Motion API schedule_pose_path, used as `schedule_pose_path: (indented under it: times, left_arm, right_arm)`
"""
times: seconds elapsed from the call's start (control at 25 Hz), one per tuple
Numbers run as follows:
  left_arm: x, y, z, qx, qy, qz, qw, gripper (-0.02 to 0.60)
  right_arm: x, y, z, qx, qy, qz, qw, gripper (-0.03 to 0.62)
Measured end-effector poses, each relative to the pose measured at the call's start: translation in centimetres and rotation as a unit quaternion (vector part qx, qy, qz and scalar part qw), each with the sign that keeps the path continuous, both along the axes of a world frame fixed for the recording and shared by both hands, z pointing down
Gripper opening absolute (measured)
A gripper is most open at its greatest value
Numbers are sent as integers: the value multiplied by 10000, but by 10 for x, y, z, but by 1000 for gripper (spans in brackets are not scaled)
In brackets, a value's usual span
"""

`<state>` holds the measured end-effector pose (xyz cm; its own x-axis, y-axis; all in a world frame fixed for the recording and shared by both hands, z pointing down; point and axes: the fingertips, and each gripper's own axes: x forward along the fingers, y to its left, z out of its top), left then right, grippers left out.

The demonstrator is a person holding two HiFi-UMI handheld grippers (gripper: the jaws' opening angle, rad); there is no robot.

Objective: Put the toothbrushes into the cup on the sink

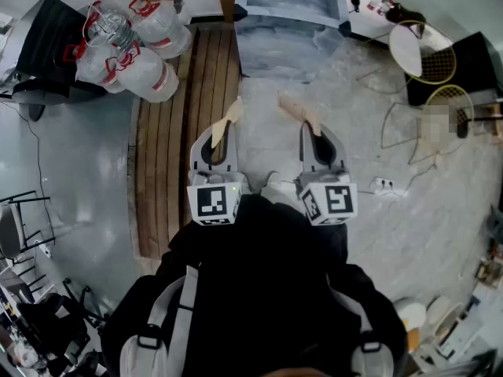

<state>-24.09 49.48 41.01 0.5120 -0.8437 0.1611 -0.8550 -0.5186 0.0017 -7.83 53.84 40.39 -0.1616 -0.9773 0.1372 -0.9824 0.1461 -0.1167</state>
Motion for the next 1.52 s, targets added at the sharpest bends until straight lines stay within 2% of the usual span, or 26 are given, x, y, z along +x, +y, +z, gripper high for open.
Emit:
schedule_pose_path:
  times: [0.36,0.68,1.0,1.28,1.52]
  left_arm:
    - [25,9,-4,-3,-81,-69,9999,29]
    - [71,12,-6,86,-82,-160,9998,29]
    - [89,6,2,113,-419,-262,9987,29]
    - [87,-27,21,15,-196,-359,9992,29]
    - [90,-98,25,61,-100,-331,9994,29]
  right_arm:
    - [21,7,-5,85,46,-164,9998,21]
    - [72,7,-4,161,-65,-224,9996,21]
    - [102,-10,7,99,-228,-253,9994,21]
    - [94,-45,20,104,-101,-339,9993,21]
    - [96,-111,20,98,-72,-304,9995,21]
